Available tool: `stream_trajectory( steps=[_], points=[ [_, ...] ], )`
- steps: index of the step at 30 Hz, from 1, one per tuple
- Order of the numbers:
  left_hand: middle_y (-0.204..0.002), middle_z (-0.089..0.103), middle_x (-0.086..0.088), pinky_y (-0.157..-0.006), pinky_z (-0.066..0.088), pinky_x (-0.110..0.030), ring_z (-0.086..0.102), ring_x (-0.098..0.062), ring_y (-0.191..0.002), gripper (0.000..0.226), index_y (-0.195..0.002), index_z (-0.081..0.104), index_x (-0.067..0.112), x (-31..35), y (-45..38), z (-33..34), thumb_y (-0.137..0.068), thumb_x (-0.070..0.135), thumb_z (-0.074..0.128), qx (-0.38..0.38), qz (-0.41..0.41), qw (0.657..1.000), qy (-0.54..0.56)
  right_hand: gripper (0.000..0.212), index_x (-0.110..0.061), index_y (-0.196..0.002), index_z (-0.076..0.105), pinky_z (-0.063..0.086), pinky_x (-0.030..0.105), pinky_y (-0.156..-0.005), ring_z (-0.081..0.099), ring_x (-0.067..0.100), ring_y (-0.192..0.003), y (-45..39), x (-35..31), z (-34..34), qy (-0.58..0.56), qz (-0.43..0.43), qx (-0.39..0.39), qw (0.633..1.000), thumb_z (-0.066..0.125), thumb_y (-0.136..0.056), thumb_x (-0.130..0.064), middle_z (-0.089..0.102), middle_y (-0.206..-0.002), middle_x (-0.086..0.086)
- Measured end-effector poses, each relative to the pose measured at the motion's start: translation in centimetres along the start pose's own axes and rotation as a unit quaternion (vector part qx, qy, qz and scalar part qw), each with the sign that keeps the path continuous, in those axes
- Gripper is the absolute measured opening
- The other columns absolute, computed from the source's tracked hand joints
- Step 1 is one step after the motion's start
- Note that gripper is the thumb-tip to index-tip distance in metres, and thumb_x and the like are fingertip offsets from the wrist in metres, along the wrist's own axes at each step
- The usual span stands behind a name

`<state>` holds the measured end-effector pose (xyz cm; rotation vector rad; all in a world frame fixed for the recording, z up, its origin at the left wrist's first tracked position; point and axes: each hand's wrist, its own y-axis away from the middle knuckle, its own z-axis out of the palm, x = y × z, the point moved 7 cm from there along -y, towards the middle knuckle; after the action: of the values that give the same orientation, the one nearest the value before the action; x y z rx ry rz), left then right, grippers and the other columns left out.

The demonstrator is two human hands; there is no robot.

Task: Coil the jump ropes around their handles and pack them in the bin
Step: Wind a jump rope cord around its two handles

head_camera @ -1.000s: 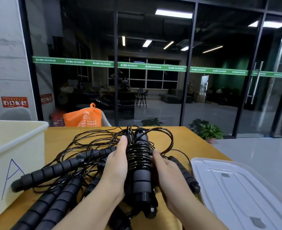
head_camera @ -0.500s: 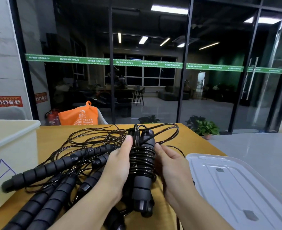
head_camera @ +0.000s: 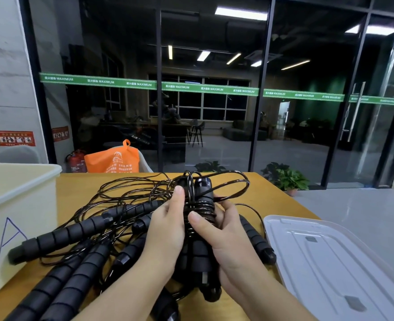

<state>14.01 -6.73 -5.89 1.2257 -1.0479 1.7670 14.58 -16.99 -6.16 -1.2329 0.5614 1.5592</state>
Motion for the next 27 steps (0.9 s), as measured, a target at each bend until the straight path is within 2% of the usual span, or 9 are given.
stream_trajectory(
  steps=[3,6,8,10,14,16,19,23,27],
  points=[
    [-0.084,0.075,-0.001,-0.086,0.054,-0.042,0.071,-0.02,-0.088,0.048,-0.075,0.076,0.027,0.2,0.0,0.0,-0.096,0.049,0.039,0.005,0.001,1.0,0.004,0.066,-0.027,-0.12,0.044,0.059,0.039,-0.079,0.07,0.021,-0.1,0.0,-0.3,0.0,-0.03,-0.015,-0.009,0.999,0.075,-0.063,-0.013,0.072,-0.109,0.002],
    [-0.081,0.075,-0.003,-0.087,0.054,-0.046,0.07,-0.023,-0.087,0.051,-0.076,0.075,0.019,0.3,0.1,-0.1,-0.095,0.049,0.04,0.024,0.005,1.0,-0.008,0.049,-0.035,-0.113,0.052,0.059,0.037,-0.079,0.07,0.019,-0.099,0.0,-0.3,0.0,0.002,-0.045,-0.009,0.999,0.071,-0.078,-0.007,0.073,-0.105,-0.003],
    [-0.081,0.074,-0.006,-0.087,0.054,-0.048,0.07,-0.025,-0.086,0.053,-0.078,0.073,0.012,0.5,0.1,-0.3,-0.095,0.05,0.04,0.039,0.02,0.999,-0.015,0.042,-0.054,-0.101,0.057,0.057,0.039,-0.085,0.068,0.013,-0.1,0.0,-0.5,-0.1,0.08,-0.076,-0.004,0.994,0.071,-0.084,-0.018,0.07,-0.106,-0.013],
    [-0.083,0.074,-0.006,-0.088,0.053,-0.048,0.07,-0.024,-0.086,0.051,-0.083,0.072,0.013,0.9,0.2,-0.3,-0.094,0.05,0.039,0.046,0.044,0.998,-0.017,0.043,-0.069,-0.092,0.051,0.055,0.039,-0.092,0.066,0.007,-0.104,0.3,-0.9,0.3,0.158,-0.101,-0.014,0.982,0.07,-0.086,-0.032,0.066,-0.111,-0.02],
    [-0.093,0.074,-0.008,-0.093,0.05,-0.05,0.07,-0.026,-0.092,0.044,-0.097,0.071,0.015,1.5,0.6,0.1,-0.096,0.046,0.04,0.023,0.066,0.997,0.027,0.051,-0.08,-0.089,0.037,0.055,0.033,-0.09,0.067,0.005,-0.097,1.0,-1.8,1.2,0.206,-0.129,-0.051,0.969,0.071,-0.071,-0.047,0.067,-0.107,-0.015],
    [-0.094,0.074,-0.005,-0.093,0.05,-0.049,0.07,-0.023,-0.092,0.048,-0.099,0.07,0.016,1.5,0.7,0.4,-0.093,0.052,0.039,0.01,0.071,0.997,0.013,0.051,-0.08,-0.089,0.038,0.054,0.034,-0.091,0.067,0.004,-0.097,1.0,-2.2,1.2,0.206,-0.146,-0.047,0.966,0.07,-0.076,-0.042,0.067,-0.106,-0.019],
    [-0.091,0.075,-0.001,-0.09,0.052,-0.045,0.07,-0.018,-0.09,0.052,-0.099,0.07,0.018,1.1,0.7,0.7,-0.089,0.058,0.037,0.008,0.057,0.998,-0.005,0.05,-0.072,-0.088,0.05,0.053,0.041,-0.094,0.067,0.008,-0.098,0.7,-2.1,0.7,0.19,-0.141,-0.037,0.971,0.065,-0.089,-0.024,0.068,-0.101,-0.021],
    [-0.097,0.07,0.008,-0.087,0.047,-0.03,0.062,-0.007,-0.097,0.043,-0.103,0.066,0.027,1.3,0.6,0.9,-0.098,0.05,0.029,0.009,0.039,0.998,-0.058,0.043,-0.062,-0.096,0.054,0.054,0.039,-0.092,0.068,0.006,-0.097,0.4,-2.4,-0.1,0.183,-0.145,-0.017,0.972,0.063,-0.091,-0.02,0.069,-0.1,-0.021],
    [-0.108,0.05,0.011,-0.084,0.036,-0.02,0.047,-0.001,-0.098,0.021,-0.102,0.051,0.031,2.7,0.2,0.1,-0.099,0.038,0.031,0.039,0.105,0.977,-0.181,0.036,-0.049,-0.11,0.054,0.056,0.039,-0.088,0.069,0.01,-0.095,0.2,-2.1,-0.6,0.173,-0.135,-0.012,0.976,0.064,-0.091,-0.02,0.069,-0.101,-0.017]
  ],
)
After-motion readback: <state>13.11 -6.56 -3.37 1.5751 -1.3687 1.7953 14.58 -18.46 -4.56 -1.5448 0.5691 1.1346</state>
